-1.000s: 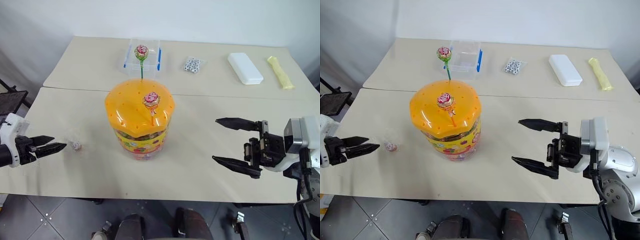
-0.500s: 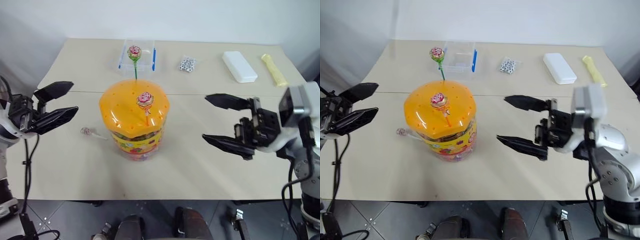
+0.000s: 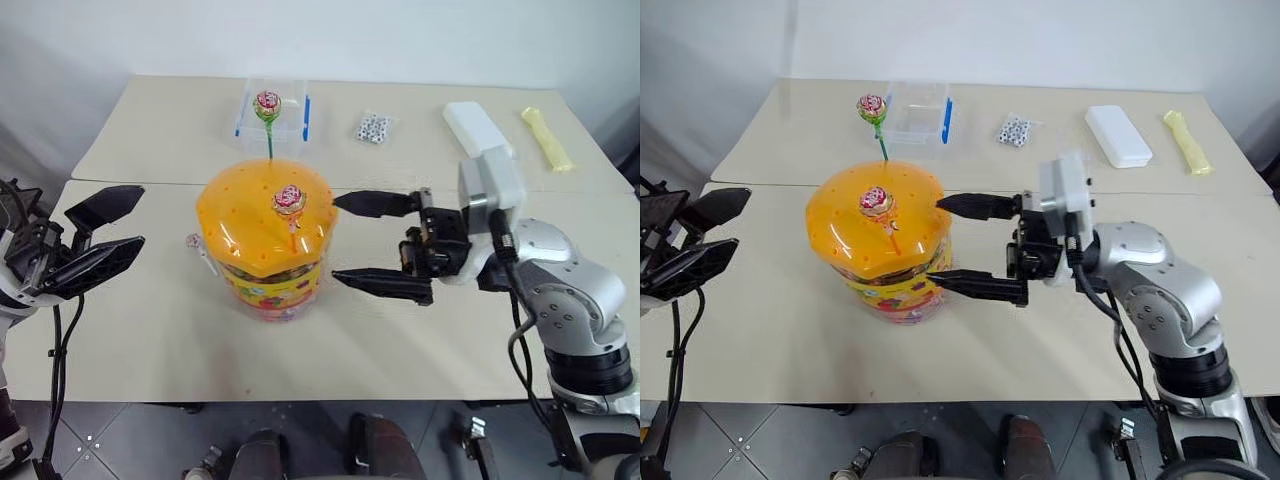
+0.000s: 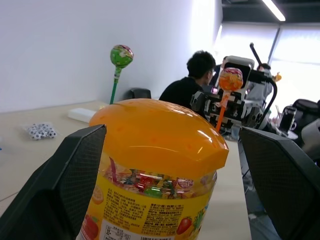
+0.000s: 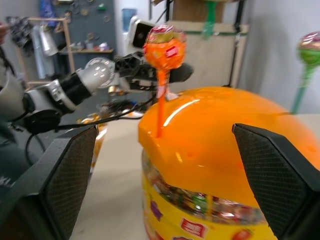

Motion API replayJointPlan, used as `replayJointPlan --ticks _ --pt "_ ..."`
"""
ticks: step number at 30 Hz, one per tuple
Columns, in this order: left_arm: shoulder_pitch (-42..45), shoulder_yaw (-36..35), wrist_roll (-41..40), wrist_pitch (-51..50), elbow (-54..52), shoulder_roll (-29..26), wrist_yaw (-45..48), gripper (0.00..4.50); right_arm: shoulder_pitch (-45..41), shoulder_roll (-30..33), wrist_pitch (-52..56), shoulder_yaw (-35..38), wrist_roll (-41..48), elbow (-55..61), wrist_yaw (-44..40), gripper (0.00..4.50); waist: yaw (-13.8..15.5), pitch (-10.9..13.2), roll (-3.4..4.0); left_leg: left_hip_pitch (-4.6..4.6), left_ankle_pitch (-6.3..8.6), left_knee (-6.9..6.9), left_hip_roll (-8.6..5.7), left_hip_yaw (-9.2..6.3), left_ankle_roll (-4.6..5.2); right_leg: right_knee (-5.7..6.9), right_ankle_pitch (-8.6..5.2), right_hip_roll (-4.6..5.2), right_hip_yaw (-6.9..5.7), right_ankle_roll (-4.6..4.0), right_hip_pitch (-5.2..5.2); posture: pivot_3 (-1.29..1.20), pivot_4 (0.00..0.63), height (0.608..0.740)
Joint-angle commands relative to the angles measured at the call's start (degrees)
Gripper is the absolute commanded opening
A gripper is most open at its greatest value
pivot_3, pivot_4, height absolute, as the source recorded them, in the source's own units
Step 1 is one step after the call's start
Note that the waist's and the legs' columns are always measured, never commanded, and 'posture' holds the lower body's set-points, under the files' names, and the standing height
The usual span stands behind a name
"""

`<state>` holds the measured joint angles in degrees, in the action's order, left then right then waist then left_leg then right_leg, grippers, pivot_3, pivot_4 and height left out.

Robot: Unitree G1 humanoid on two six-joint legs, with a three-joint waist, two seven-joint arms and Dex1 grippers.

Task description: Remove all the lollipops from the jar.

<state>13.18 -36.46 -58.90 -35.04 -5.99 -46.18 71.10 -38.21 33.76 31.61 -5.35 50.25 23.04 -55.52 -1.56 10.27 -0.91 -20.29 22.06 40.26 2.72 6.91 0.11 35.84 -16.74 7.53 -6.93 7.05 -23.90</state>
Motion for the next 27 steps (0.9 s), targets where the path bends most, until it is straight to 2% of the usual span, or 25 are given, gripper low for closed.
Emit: replayJointPlan --ticks 1,5,8,19,24,27 --pt "-0.6 1.7 2.2 2.8 -0.7 -0.6 2.0 4.49 -4.3 -2.3 0.4 -3.1 -3.5 -2.1 -0.9 4.50 -0.1 0.0 0.01 0.00 0.00 0.00 0.00 0.02 0.00 0.00 0.00 -0.01 0.00 0.00 0.00 0.00 0.150 0.740" --pt "0.4 2.9 2.5 3.4 1.1 -0.5 2.3 4.49 -8.3 -5.9 0.7 -5.7 -5.9 -4.1 -1.4 4.50 -0.1 0.0 0.01 -0.01 0.00 -0.04 0.01 0.03 -0.01 0.01 0.00 -0.03 0.00 0.00 -0.05 0.00 0.150 0.740" --pt "0.8 3.3 3.0 4.0 2.2 -0.8 2.9 4.50 -9.9 -7.6 0.8 -6.4 -7.0 -5.2 -2.4 3.88 -0.2 0.0 0.02 0.00 0.00 -0.07 0.01 0.03 -0.02 0.02 0.00 -0.04 -0.01 0.00 -0.05 0.00 0.150 0.740" --pt "0.6 2.2 1.9 4.3 2.1 0.1 2.6 4.50 -10.2 -9.4 0.0 -4.9 -7.2 -6.0 -7.2 0.15 -0.1 0.0 0.02 -0.01 0.00 -0.08 0.01 0.03 -0.02 0.01 0.00 -0.03 -0.02 0.00 -0.06 0.00 0.150 0.740" --pt "0.0 0.7 -1.7 3.2 -2.4 1.5 0.8 4.50 -9.1 -12.3 1.5 1.1 0.4 -6.6 -6.6 0.06 -0.1 0.0 0.02 -0.02 0.00 -0.13 0.01 -0.01 -0.02 0.01 0.00 -0.03 -0.05 0.00 -0.06 0.00 0.150 0.740" --pt "1.4 -0.3 -5.0 2.9 -4.4 2.4 -1.9 4.50 -10.0 -11.8 3.8 5.1 4.1 -8.9 -6.0 0.06 -0.1 0.0 0.02 -0.02 0.00 -0.12 0.00 -0.02 -0.02 0.01 0.00 -0.01 -0.04 0.00 -0.06 0.00 0.150 0.740"
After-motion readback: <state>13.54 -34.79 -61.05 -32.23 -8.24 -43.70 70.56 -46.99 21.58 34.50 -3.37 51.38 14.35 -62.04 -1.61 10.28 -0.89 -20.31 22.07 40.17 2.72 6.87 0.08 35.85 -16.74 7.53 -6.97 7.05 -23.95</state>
